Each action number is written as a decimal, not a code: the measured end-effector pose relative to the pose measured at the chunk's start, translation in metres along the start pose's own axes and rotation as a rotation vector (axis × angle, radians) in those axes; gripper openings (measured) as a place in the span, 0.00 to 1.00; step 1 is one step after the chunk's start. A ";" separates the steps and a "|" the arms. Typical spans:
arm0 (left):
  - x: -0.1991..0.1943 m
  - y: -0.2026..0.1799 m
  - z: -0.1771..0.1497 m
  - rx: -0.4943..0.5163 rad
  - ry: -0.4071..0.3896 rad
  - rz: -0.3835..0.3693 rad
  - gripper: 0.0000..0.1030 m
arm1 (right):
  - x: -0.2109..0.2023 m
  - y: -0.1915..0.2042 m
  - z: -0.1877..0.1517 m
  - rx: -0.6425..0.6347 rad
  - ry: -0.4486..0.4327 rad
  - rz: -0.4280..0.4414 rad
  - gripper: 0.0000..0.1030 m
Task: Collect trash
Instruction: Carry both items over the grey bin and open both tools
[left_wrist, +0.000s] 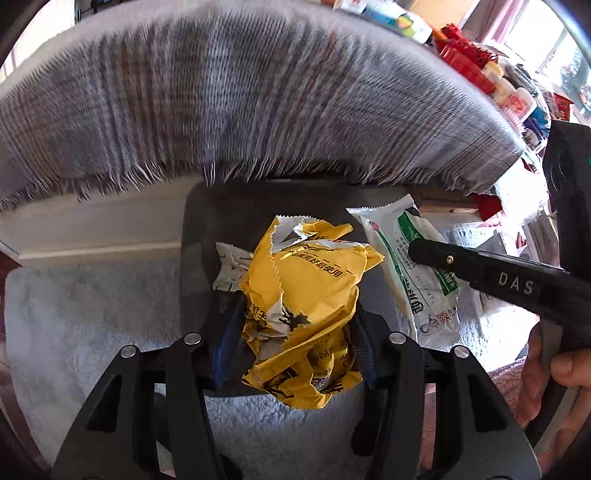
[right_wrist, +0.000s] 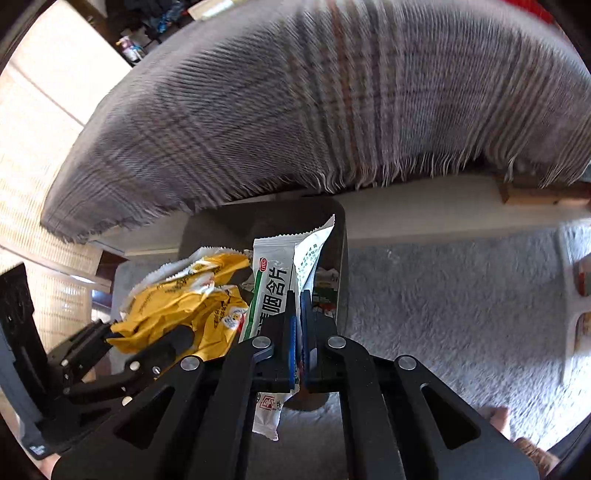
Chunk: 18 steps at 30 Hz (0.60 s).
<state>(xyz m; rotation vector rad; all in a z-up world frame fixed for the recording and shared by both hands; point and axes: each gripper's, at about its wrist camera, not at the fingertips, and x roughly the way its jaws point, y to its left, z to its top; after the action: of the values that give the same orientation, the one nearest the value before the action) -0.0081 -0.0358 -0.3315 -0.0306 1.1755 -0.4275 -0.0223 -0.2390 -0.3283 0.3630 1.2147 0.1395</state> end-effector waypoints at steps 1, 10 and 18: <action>0.004 0.001 0.000 -0.004 0.008 -0.005 0.50 | 0.001 0.000 0.002 0.005 0.006 0.005 0.04; 0.029 0.013 -0.002 -0.026 0.068 0.012 0.55 | 0.039 0.007 0.007 0.025 0.067 0.009 0.08; 0.028 0.019 -0.004 -0.028 0.070 0.005 0.58 | 0.036 0.011 0.011 0.051 0.056 0.033 0.08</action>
<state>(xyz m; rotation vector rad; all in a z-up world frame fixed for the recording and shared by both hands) 0.0028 -0.0271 -0.3624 -0.0377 1.2504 -0.4104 0.0020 -0.2203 -0.3533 0.4264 1.2696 0.1485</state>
